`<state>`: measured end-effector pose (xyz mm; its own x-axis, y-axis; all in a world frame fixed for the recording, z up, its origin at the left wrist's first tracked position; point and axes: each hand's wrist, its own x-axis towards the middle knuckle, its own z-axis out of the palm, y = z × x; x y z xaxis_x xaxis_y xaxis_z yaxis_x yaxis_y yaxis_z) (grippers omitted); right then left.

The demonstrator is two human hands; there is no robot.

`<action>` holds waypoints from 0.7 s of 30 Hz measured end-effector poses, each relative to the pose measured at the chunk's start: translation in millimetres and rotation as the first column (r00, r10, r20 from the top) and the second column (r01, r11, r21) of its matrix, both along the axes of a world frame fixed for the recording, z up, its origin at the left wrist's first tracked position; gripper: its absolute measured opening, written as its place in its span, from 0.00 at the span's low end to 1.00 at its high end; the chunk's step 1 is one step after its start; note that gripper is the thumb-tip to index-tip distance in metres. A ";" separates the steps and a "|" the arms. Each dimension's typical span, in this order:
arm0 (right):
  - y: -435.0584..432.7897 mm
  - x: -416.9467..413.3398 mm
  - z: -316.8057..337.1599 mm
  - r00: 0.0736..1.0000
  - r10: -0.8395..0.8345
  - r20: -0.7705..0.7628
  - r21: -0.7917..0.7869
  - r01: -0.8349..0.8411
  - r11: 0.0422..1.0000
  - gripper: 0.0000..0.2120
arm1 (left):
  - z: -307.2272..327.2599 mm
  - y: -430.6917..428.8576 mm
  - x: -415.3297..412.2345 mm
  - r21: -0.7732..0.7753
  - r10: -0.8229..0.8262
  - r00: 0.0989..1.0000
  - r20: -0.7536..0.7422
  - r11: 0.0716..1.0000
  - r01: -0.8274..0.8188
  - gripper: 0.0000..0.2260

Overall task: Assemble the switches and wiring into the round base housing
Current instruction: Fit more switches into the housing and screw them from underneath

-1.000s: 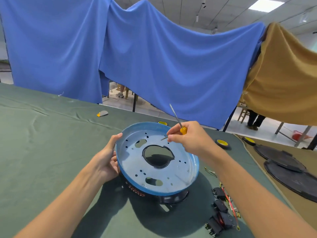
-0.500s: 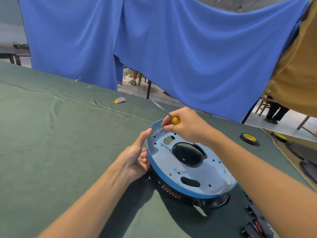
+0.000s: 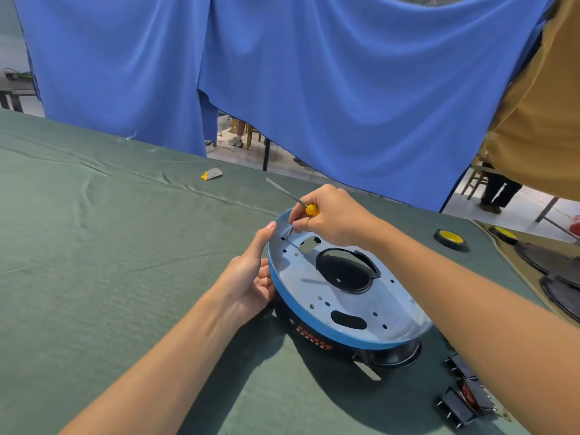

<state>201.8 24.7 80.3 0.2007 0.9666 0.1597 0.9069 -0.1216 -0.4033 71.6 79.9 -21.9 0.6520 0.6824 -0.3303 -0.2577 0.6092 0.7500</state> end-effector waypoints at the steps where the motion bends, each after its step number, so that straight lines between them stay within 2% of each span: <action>1: 1.3 -0.2 0.3 1.000 0.002 0.003 -0.007 -0.002 1.000 0.03 | 0.0 0.7 0.4 0.007 -0.007 1.000 -0.003 1.000 0.007 0.26; 9: 10.8 5.5 -1.9 0.999 -0.016 0.051 -0.033 0.017 0.999 0.04 | 7.4 14.5 11.8 -0.015 -0.065 0.997 -0.051 0.998 0.064 0.24; 13: 16.5 13.9 -2.3 0.997 -0.043 0.063 -0.033 0.045 0.998 0.04 | 11.5 26.2 25.6 0.009 -0.126 0.990 -0.068 0.992 0.127 0.30; 21: 31.2 38.7 -5.2 0.992 -0.091 0.091 -0.065 0.097 0.993 0.05 | 14.5 48.4 55.4 -0.035 -0.260 0.962 -0.080 0.965 0.258 0.34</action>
<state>240.5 55.9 75.1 0.2791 0.9535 0.1138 0.9218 -0.2328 -0.3098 127.0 128.3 -7.3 0.7752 0.4848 -0.4050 -0.0261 0.6651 0.7463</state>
